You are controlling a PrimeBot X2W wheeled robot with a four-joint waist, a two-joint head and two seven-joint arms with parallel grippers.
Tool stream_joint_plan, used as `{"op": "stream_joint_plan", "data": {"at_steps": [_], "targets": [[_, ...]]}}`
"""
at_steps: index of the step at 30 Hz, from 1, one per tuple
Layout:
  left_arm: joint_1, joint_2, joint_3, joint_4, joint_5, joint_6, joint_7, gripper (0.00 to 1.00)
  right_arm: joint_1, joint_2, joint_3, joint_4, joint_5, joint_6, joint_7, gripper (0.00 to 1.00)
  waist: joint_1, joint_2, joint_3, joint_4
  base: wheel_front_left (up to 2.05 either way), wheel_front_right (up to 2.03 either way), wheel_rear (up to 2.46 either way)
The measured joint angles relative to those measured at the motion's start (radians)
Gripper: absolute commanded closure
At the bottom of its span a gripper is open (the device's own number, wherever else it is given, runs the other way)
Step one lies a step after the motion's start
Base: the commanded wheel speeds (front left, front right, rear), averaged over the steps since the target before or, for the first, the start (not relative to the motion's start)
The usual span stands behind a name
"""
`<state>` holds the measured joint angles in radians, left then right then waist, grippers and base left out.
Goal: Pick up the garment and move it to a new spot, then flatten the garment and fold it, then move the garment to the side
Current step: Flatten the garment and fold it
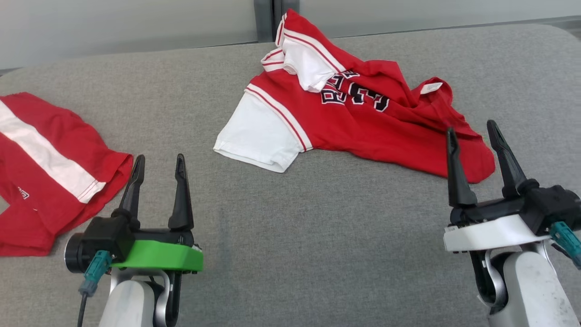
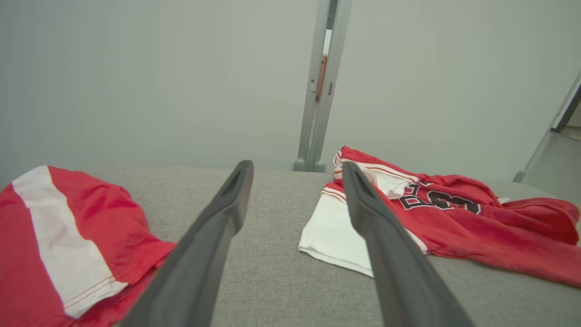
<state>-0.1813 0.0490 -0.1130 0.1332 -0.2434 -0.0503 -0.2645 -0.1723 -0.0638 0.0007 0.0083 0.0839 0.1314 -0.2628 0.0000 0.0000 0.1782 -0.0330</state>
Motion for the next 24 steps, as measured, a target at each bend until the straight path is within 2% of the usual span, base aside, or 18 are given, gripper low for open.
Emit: {"op": "stream_joint_plan", "data": {"at_steps": [6, 13, 18, 20, 24], "targets": [[0.012, 0.000, -0.005, 0.022, 0.010, -0.002, 0.000, 0.00, 0.056, 0.012, -0.027, -0.026, 0.059, 0.000, 0.000, 0.00, 0.0000, 0.0000, -0.016, -0.031, 0.00, 0.00, 0.00], [-0.031, 0.000, -0.018, 0.105, 0.057, -0.018, 0.000, 0.00, 0.040, 0.014, 0.001, -0.045, 0.074, 0.000, 0.000, 0.00, 0.0000, 0.0000, 0.015, -0.051, 0.00, 0.00, 0.00], [-0.137, 0.010, -0.036, 0.295, 0.074, -0.042, 0.000, 0.00, 0.037, 0.014, 0.005, -0.045, 0.083, 0.000, 0.000, 0.00, 0.0000, 0.0000, 0.047, -0.078, 0.00, 0.00, 0.00], [-0.222, 0.034, -0.035, 0.418, 0.083, -0.041, 0.028, 0.00, 0.034, 0.014, 0.005, -0.046, 0.091, 0.000, 0.000, 0.00, 0.0000, 0.0000, 0.067, -0.098, 0.00, 0.00, 0.00], [-0.331, 0.051, -0.033, 0.548, 0.086, -0.036, 0.061, 0.00, 0.023, 0.013, 0.002, -0.055, 0.099, 0.000, 0.000, 0.00, 0.0000, 0.0000, 0.102, -0.124, 0.00, 0.00, 0.00]]}}
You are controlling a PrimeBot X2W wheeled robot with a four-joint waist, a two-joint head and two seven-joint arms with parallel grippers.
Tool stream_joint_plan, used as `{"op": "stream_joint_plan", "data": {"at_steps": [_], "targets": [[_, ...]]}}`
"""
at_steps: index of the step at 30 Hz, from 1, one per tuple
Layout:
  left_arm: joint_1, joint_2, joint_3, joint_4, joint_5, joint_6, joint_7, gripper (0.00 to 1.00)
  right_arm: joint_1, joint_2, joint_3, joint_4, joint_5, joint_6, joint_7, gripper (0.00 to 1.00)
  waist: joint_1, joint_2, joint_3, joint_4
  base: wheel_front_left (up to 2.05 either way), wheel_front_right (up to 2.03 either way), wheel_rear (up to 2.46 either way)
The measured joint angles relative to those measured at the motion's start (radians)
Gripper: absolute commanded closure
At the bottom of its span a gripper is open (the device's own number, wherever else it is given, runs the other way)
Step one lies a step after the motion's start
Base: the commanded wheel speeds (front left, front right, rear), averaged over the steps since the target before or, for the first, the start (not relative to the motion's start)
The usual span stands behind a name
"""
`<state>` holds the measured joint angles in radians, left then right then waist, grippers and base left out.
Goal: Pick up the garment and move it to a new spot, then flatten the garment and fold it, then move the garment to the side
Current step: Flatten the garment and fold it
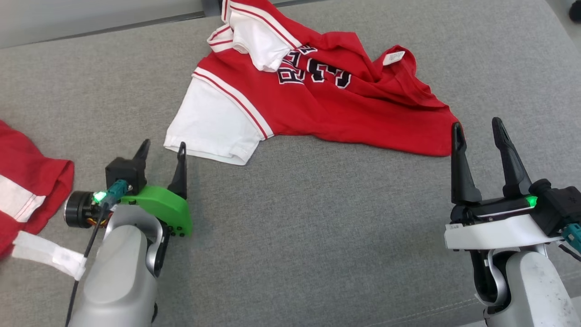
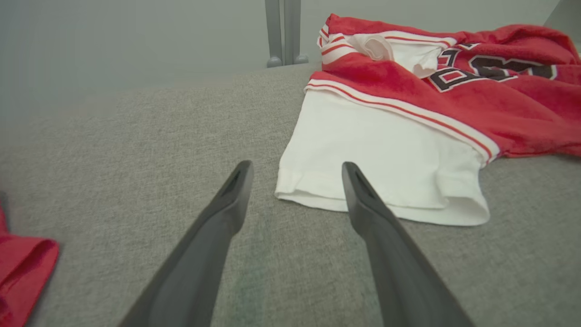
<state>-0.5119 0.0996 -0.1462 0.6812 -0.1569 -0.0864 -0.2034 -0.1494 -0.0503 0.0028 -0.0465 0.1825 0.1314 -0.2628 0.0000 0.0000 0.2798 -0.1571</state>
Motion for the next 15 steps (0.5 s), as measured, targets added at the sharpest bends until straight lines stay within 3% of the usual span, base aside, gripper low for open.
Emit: {"op": "stream_joint_plan", "data": {"at_steps": [15], "targets": [[-0.190, 0.047, -0.015, 0.270, 0.009, 0.009, 0.010, 0.00, -0.019, 0.000, -0.007, -0.001, 0.008, 0.000, 0.000, 0.00, 0.0000, 0.0000, 0.082, -0.075, 0.00, 0.00, 0.00]]}}
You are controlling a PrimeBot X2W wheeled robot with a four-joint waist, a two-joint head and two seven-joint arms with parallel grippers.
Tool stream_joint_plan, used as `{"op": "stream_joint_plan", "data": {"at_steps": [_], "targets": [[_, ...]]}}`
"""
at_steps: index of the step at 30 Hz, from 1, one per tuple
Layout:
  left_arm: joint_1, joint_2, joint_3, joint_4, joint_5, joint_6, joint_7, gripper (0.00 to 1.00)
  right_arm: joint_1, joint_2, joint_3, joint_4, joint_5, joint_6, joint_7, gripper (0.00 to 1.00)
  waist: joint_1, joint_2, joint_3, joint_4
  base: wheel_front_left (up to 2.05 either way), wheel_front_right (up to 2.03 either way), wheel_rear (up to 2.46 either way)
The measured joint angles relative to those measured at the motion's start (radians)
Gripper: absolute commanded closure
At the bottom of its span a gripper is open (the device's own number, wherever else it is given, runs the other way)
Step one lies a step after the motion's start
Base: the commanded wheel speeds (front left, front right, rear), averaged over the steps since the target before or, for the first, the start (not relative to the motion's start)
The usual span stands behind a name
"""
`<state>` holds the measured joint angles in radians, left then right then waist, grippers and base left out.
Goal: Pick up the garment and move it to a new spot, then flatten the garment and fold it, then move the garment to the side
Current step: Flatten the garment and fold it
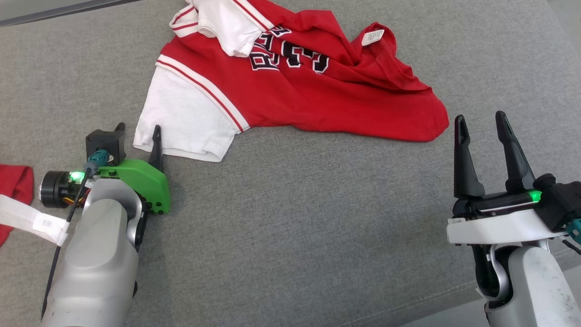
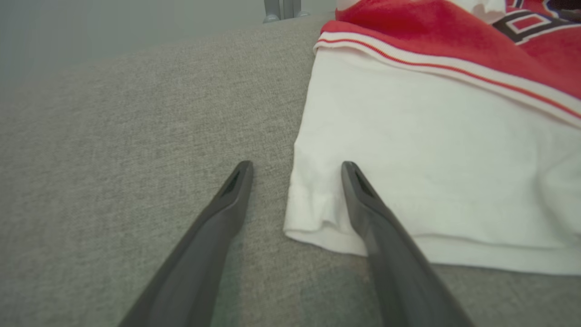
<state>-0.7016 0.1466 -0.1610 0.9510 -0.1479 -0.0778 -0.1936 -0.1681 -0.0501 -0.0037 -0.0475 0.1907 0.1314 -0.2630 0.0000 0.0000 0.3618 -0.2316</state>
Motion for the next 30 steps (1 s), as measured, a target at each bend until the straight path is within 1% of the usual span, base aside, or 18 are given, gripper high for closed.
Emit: {"op": "stream_joint_plan", "data": {"at_steps": [1, 2, 3, 4, 10, 15, 17, 21, 24, 27, 30], "targets": [[-0.004, 0.000, -0.003, 0.010, 0.000, 0.000, -0.001, 0.00, 0.000, 0.000, -0.003, 0.001, 0.000, 0.000, 0.000, 0.00, 0.0000, 0.0000, -0.001, 0.000, 0.00, 0.00, 0.00], [-0.009, -0.002, -0.008, 0.021, 0.000, -0.002, -0.002, 0.35, 0.000, 0.000, -0.007, 0.003, 0.000, 0.000, 0.000, 0.00, 0.0000, 0.0000, -0.003, 0.002, 0.00, 0.00, 0.00], [-0.011, -0.004, -0.013, 0.028, 0.000, -0.006, -0.002, 0.62, 0.000, 0.000, -0.010, 0.005, 0.000, 0.000, 0.000, 0.00, 0.0000, 0.0000, -0.005, 0.004, 0.00, 0.00, 0.00], [-0.012, -0.007, -0.019, 0.036, 0.000, -0.010, -0.003, 1.00, 0.000, 0.000, -0.012, 0.007, -0.001, 0.000, 0.000, 0.00, 0.0000, 0.0000, -0.009, 0.007, 0.00, 0.00, 0.00], [-0.012, -0.032, -0.059, 0.069, 0.000, -0.029, -0.018, 1.00, 0.000, 0.000, -0.015, 0.020, -0.010, 0.000, 0.000, 0.00, 0.0000, 0.0000, -0.033, 0.030, 0.00, 0.00, 0.00], [0.004, -0.047, -0.055, 0.024, -0.022, -0.032, -0.056, 1.00, 0.001, 0.001, -0.034, 0.075, -0.024, 0.000, 0.000, 0.00, 0.0000, 0.0000, -0.060, 0.056, 0.00, 0.00, 0.00], [0.016, -0.054, -0.050, -0.019, -0.029, -0.031, -0.064, 1.00, 0.004, 0.001, -0.062, 0.124, -0.022, 0.000, 0.000, 0.00, 0.0000, 0.0000, -0.070, 0.071, 0.00, 0.00, 0.00], [0.076, -0.070, -0.052, -0.133, -0.038, -0.028, -0.067, 1.00, -0.005, 0.001, -0.117, 0.262, -0.007, 0.000, 0.000, 0.00, 0.0000, 0.0000, -0.088, 0.109, 0.00, 0.00, 0.00], [0.125, -0.075, -0.058, -0.222, -0.041, -0.029, -0.069, 1.00, -0.040, 0.001, -0.159, 0.377, -0.003, 0.000, 0.000, 0.00, 0.0000, 0.0000, -0.098, 0.142, 0.00, 0.00, 0.00], [0.177, -0.080, -0.062, -0.292, -0.047, -0.028, -0.069, 1.00, -0.086, 0.001, -0.204, 0.518, 0.035, 0.000, 0.000, 0.00, 0.0000, 0.0000, -0.107, 0.177, 0.00, 0.00, 0.00], [0.208, -0.086, -0.076, -0.333, -0.052, -0.028, -0.069, 1.00, -0.123, 0.001, -0.227, 0.611, 0.020, 0.000, 0.000, 0.00, 0.0000, 0.0000, -0.113, 0.208, 0.00, 0.00, 0.00]]}}
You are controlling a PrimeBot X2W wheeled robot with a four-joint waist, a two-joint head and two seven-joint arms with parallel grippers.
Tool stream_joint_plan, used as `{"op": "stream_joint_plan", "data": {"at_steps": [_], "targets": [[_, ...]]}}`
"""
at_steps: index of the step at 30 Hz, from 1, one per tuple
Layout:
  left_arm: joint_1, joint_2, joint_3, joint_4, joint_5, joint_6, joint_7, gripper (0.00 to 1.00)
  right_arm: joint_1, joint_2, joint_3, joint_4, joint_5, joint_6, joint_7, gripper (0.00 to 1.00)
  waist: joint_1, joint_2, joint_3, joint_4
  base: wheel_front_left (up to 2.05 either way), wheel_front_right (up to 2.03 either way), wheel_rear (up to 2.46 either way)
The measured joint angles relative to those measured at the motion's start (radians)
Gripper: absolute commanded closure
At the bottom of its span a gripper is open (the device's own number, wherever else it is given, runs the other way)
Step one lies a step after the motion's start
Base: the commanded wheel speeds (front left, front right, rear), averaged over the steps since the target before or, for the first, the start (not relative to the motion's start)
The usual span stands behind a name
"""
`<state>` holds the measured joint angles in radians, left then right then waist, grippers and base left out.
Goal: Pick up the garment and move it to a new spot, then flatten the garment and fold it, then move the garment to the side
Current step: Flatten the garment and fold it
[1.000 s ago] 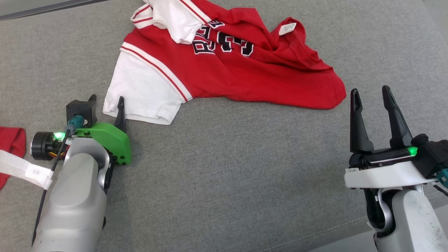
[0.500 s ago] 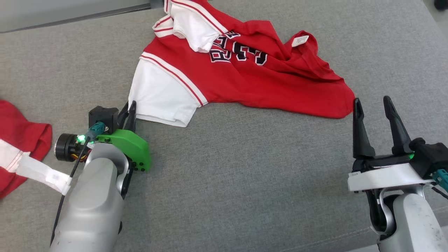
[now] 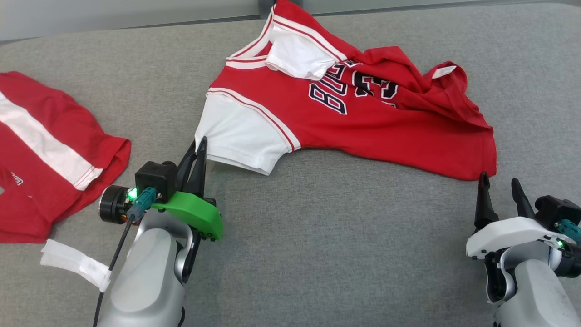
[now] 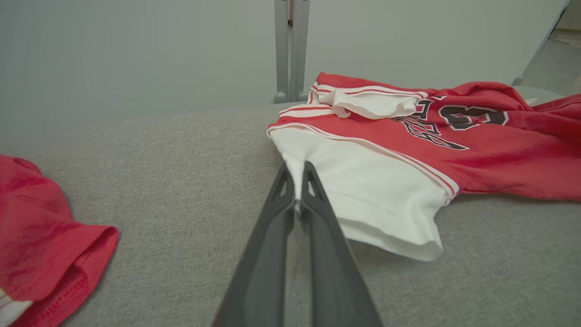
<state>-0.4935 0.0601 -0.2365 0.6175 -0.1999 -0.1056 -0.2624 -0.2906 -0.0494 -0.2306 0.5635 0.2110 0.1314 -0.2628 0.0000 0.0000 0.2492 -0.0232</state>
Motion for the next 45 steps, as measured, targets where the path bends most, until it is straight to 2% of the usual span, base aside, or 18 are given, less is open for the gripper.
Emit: {"op": "stream_joint_plan", "data": {"at_steps": [9, 17, 32, 33, 34, 35, 42, 45], "targets": [[0.034, -0.006, -0.032, -0.054, -0.019, 0.013, 0.000, 1.00, -0.040, 0.001, -0.009, 0.113, -0.090, 0.000, 0.000, 0.00, 0.0000, 0.0000, -0.013, 0.062, 0.00, 0.00, 0.00], [0.042, -0.008, -0.044, -0.068, -0.028, 0.024, 0.000, 1.00, -0.062, 0.001, -0.048, 0.161, -0.136, 0.000, 0.000, 0.00, 0.0000, 0.0000, -0.012, 0.069, 0.00, 0.00, 0.00], [0.032, -0.004, -0.050, -0.077, -0.034, 0.031, 0.000, 1.00, -0.144, -0.001, -0.058, 0.217, -0.177, 0.000, -0.003, 0.00, 0.0000, 0.0000, 0.023, 0.073, 0.00, 0.00, 0.00], [0.032, -0.004, -0.050, -0.077, -0.034, 0.032, 0.000, 1.00, -0.147, -0.002, -0.054, 0.219, -0.177, 0.000, -0.003, 0.39, 0.0000, 0.0000, 0.024, 0.073, 0.00, 0.00, 0.00], [0.032, -0.003, -0.050, -0.077, -0.035, 0.033, 0.000, 1.00, -0.148, -0.002, -0.049, 0.223, -0.174, 0.000, -0.003, 0.73, 0.0000, 0.0000, 0.023, 0.073, 0.00, 0.00, 0.00], [0.032, -0.003, -0.050, -0.076, -0.036, 0.034, 0.000, 1.00, -0.148, -0.002, -0.045, 0.225, -0.169, 0.000, -0.003, 1.00, 0.0000, 0.0000, 0.022, 0.072, 0.00, 0.00, 0.00], [0.037, -0.001, -0.044, -0.071, -0.045, 0.037, 0.000, 1.00, -0.116, 0.001, -0.013, 0.209, -0.129, 0.000, -0.002, 1.00, 0.0000, 0.0000, -0.009, 0.062, 0.00, 0.00, 0.00], [0.054, -0.001, -0.037, -0.075, -0.049, 0.039, 0.000, 1.00, -0.093, 0.000, 0.028, 0.167, -0.059, 0.000, -0.002, 1.00, 0.0000, 0.0000, -0.032, 0.055, 0.00, 0.00, 0.00]]}}
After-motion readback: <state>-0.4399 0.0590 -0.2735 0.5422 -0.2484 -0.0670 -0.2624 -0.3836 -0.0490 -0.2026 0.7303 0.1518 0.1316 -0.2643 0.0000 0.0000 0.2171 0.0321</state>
